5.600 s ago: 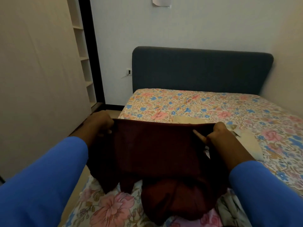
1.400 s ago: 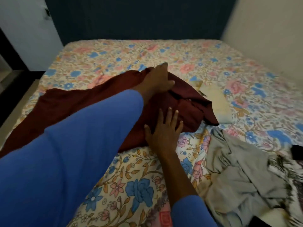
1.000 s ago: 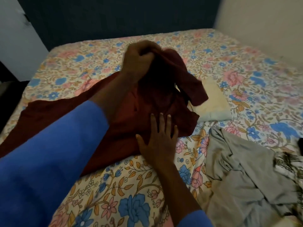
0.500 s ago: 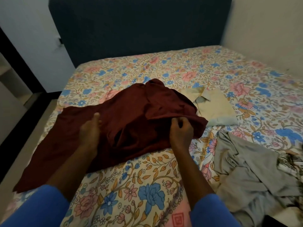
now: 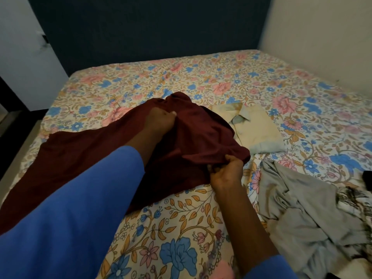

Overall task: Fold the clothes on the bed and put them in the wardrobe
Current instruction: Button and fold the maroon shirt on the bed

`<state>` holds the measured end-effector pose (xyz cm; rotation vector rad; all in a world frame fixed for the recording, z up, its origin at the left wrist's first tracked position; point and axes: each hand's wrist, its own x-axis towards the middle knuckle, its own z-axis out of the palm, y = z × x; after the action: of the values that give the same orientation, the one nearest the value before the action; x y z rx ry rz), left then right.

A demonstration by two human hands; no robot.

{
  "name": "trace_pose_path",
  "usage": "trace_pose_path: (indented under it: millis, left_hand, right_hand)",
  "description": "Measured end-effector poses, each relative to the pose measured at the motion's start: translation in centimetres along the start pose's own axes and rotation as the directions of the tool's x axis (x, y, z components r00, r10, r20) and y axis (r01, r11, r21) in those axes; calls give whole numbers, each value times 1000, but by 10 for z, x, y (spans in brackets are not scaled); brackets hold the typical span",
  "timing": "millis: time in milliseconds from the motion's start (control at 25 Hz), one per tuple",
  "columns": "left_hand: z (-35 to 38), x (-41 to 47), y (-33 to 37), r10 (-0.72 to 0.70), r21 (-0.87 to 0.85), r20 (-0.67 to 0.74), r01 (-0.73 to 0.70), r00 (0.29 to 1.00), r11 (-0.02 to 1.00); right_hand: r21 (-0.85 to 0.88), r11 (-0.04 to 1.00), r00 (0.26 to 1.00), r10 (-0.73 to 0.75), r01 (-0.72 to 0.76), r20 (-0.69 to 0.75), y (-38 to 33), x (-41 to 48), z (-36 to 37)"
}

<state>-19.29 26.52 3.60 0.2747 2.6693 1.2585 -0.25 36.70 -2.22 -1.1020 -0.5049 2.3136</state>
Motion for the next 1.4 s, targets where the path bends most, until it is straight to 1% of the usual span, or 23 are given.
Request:
trace_pose_path:
  millis: [80,160,200,240,280,320,360,440,480,520,560,640,680,720,800,880,960,1000,1080,1120,1200,1280,1400]
  left_hand:
    - [-1,16,1,13,-106,-31,-17,999,994]
    - [-7,4,-6,106,166,-83,-91,991,982]
    - [-8,-9,-16,174,302,-144,-124,974,945]
    - [-8,-28,-27,262,360,-205,-176,943,916]
    - [-8,-51,-38,386,373,-227,-286,894,883]
    - [-7,-75,-47,525,366,-172,-441,834,820]
    - [-7,-95,-58,636,374,-28,-582,771,722]
    - [-8,-123,-82,712,491,283,-735,643,468]
    - [-13,-128,-94,698,551,371,-750,613,366]
    - [-21,-129,-101,695,564,380,-749,610,349]
    - [-33,-129,-107,711,526,319,-741,626,417]
    - [-59,-137,-113,603,220,4,-589,798,778]
    - [-73,-139,-122,393,-67,-202,-413,897,909]
    - [-86,-140,-132,101,-358,-357,-236,929,903]
    - [-108,-146,-161,-397,-649,-466,0,791,761]
    - [-121,-158,-187,-556,-606,-531,172,639,777]
    - [-124,-168,-196,-388,-315,-710,227,588,921]
    - [-124,-171,-195,-184,-86,-750,181,636,980]
    - [-125,-160,-190,140,305,-513,28,847,952]
    - [-127,-149,-187,162,400,-324,-20,932,916]
    - [-138,-129,-188,48,504,-78,-2,996,864]
    - [-153,-119,-194,5,540,49,-31,999,841]
    - [-166,-133,-215,125,546,137,-180,983,818]
  right_hand:
    - [-84,992,996,-93,91,-14,2,-1,-13]
    - [-393,838,890,-446,378,-95,7,-3,-22]
    - [-612,588,716,-697,529,-52,9,-3,-23]
    - [-721,264,485,-867,640,113,10,-1,-23]
    - [-707,-32,294,-895,707,335,11,1,-19]
    - [-627,-231,199,-819,744,538,15,4,-14]
    - [-555,-318,202,-703,769,682,21,7,-10]
    - [-523,-438,334,-438,732,834,32,11,-9]
    - [-531,-528,410,-339,662,847,35,12,-12]
    - [-540,-603,478,-281,586,832,36,13,-16]
    - [-552,-645,530,-257,529,808,35,13,-18]
    - [-570,-690,588,-253,446,768,31,12,-18]
    - [-565,-724,613,-249,397,750,30,11,-17]
    - [-551,-762,639,-242,340,730,32,9,-16]
    - [-534,-807,674,-251,250,695,42,2,-9]
    - [-538,-810,657,-276,233,701,51,-4,0]
    - [-484,-813,574,-238,324,783,58,-7,6]
    - [-440,-804,532,-187,399,825,63,-7,6]
    - [-390,-767,497,-107,510,861,75,-4,4]
    - [-395,-752,502,-99,528,859,78,-2,4]
    - [-420,-735,502,-125,532,856,81,1,7]
    - [-394,-742,454,-136,543,881,81,5,15]
    - [-225,-752,362,20,619,932,87,11,48]
